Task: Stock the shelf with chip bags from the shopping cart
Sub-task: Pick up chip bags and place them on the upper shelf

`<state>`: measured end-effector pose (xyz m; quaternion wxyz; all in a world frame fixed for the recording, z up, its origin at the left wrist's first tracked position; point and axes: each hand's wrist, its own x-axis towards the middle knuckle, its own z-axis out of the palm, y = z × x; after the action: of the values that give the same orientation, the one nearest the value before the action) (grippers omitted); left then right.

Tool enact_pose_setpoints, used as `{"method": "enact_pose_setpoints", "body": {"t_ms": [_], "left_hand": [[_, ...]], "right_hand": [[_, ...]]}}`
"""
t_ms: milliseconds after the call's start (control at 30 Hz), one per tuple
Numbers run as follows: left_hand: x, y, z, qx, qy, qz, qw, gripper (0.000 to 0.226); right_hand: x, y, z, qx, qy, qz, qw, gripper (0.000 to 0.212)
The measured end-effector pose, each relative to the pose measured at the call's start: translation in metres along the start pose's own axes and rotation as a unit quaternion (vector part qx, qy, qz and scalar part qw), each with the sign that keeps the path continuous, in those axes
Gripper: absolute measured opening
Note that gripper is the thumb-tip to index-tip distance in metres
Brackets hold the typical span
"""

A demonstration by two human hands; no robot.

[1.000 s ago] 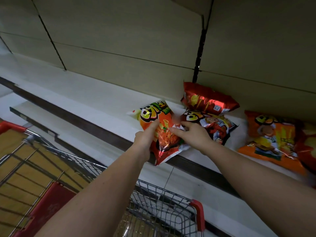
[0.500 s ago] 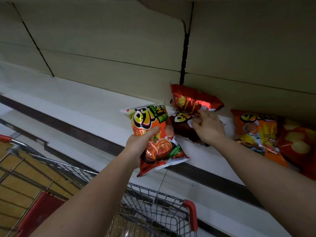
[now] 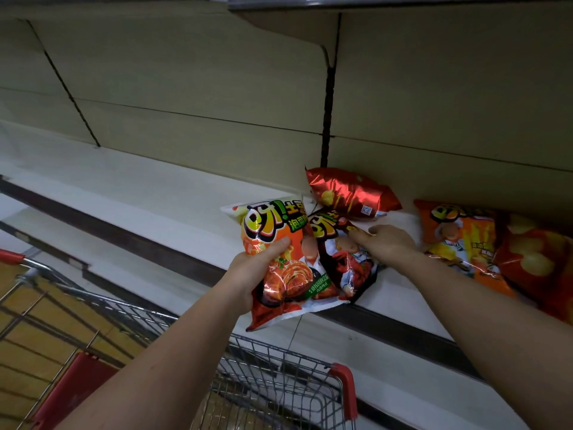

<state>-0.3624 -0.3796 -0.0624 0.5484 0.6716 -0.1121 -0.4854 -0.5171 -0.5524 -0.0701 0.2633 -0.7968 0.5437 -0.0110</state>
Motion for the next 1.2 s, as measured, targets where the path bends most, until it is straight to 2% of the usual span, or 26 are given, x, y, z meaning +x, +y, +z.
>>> {"method": "enact_pose_setpoints", "body": {"t_ms": [67, 133, 200, 233, 333, 367, 500, 633, 767, 867, 1033, 1200], "left_hand": [[-0.002, -0.001, 0.000, 0.002, -0.003, -0.002, 1.000, 0.051], [-0.003, -0.002, 0.001, 0.007, -0.005, -0.007, 1.000, 0.055], [-0.004, -0.003, 0.000, 0.008, -0.003, -0.008, 1.000, 0.055], [-0.004, -0.002, -0.001, 0.006, -0.001, -0.007, 1.000, 0.055], [-0.005, -0.002, -0.003, 0.015, 0.000, -0.007, 1.000, 0.054], [-0.006, -0.002, -0.004, 0.020, 0.000, -0.004, 1.000, 0.052], [-0.010, -0.003, -0.004, 0.027, -0.008, 0.005, 1.000, 0.047], [-0.018, 0.002, -0.004, 0.023, 0.001, 0.034, 0.999, 0.048], [-0.030, 0.013, -0.004, 0.007, 0.010, 0.077, 0.997, 0.065], [-0.041, 0.022, -0.002, -0.007, 0.016, 0.112, 0.994, 0.060], [-0.061, 0.038, 0.005, -0.018, 0.000, 0.148, 0.989, 0.056], [-0.080, 0.052, 0.007, 0.004, -0.037, 0.187, 0.982, 0.058]], "right_hand": [[0.003, 0.001, -0.001, 0.004, -0.015, 0.004, 1.000, 0.058], [0.004, 0.002, 0.001, 0.089, -0.028, -0.007, 0.996, 0.041], [0.004, 0.002, 0.000, 0.147, -0.043, -0.021, 0.988, 0.036], [0.004, 0.002, -0.001, 0.156, -0.056, -0.022, 0.986, 0.038], [0.002, 0.000, -0.006, 0.161, -0.119, -0.014, 0.980, 0.074], [0.004, 0.001, -0.005, 0.160, -0.140, -0.011, 0.977, 0.077], [0.005, 0.004, -0.007, 0.210, -0.158, -0.022, 0.965, 0.056], [-0.001, 0.001, -0.012, 0.244, -0.127, -0.078, 0.958, 0.045], [-0.005, -0.004, -0.022, 0.246, -0.065, -0.107, 0.961, 0.070], [-0.013, -0.010, -0.033, 0.264, 0.017, -0.117, 0.957, 0.082], [-0.039, -0.017, -0.058, 0.316, 0.115, -0.125, 0.933, 0.076], [-0.075, -0.012, -0.078, 0.323, 0.166, -0.107, 0.926, 0.078]]}}
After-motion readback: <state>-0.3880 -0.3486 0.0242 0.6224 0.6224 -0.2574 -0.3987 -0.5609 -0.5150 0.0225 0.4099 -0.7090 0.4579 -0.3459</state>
